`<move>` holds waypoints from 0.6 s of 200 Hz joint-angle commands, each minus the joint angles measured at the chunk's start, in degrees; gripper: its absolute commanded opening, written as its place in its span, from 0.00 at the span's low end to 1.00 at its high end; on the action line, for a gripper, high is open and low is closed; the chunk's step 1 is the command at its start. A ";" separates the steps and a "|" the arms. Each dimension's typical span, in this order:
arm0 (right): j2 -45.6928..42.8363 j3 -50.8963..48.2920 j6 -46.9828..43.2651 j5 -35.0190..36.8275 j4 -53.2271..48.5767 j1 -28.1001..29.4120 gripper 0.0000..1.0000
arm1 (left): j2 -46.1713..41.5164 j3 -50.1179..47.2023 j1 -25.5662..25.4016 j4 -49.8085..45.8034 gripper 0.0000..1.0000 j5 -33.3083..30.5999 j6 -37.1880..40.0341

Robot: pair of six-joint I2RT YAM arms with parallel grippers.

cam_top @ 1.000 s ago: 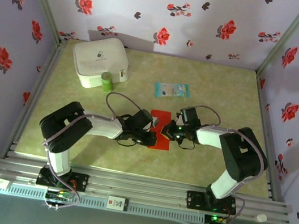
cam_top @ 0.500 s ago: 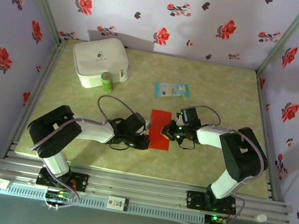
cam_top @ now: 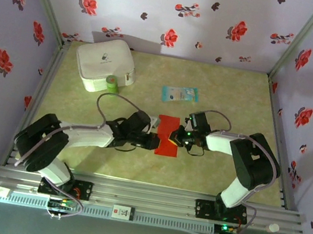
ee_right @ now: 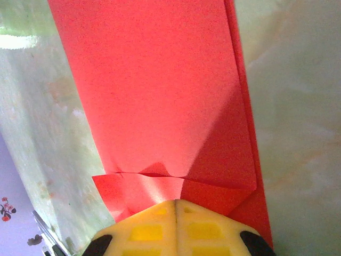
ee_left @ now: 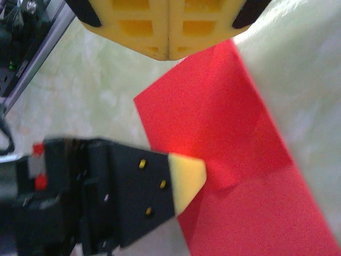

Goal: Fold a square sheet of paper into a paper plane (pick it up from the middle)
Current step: Fold the triangle a second time at the center of the table.

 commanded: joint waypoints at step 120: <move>-1.34 1.71 -1.10 2.45 -6.10 -1.00 0.00 | 16.01 4.96 0.85 -3.13 0.00 -0.90 3.25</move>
